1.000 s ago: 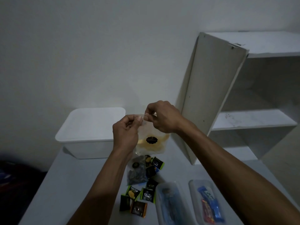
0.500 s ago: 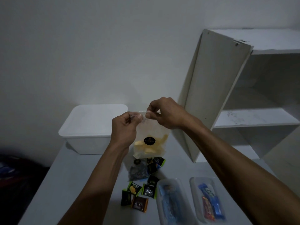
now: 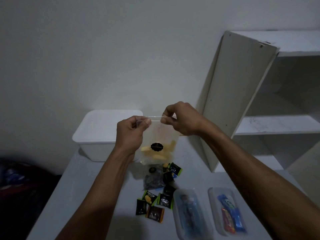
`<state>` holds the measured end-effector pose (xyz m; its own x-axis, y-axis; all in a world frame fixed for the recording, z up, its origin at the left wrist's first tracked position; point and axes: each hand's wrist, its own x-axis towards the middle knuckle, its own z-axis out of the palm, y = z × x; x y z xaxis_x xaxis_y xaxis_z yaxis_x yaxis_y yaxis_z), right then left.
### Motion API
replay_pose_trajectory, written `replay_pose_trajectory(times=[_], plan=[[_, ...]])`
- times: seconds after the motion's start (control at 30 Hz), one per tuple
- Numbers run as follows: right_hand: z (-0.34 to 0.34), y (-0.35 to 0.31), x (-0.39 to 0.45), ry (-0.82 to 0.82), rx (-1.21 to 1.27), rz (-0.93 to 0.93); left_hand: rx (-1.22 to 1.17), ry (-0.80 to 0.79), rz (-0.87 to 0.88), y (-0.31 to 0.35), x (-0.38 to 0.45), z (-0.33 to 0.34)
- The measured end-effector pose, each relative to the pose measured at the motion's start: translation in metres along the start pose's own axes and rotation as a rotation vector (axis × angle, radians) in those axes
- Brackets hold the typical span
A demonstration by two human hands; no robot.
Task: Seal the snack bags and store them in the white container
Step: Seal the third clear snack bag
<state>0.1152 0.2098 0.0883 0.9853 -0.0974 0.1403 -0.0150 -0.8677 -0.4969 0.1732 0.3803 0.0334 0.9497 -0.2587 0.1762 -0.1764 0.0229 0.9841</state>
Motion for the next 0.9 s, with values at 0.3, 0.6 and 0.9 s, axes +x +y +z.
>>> replay_pose_trajectory(times=[0.3,0.6,0.9], plan=[[0.007,0.011,-0.001,0.049,0.065,-0.011,-0.001,0.016,-0.001,-0.001,0.001,-0.005],[0.002,0.024,-0.002,0.064,0.127,-0.009,-0.019,0.030,-0.035,-0.003,0.005,-0.005],[-0.001,0.034,-0.009,0.107,0.416,0.067,-0.067,0.022,-0.077,0.003,0.009,-0.007]])
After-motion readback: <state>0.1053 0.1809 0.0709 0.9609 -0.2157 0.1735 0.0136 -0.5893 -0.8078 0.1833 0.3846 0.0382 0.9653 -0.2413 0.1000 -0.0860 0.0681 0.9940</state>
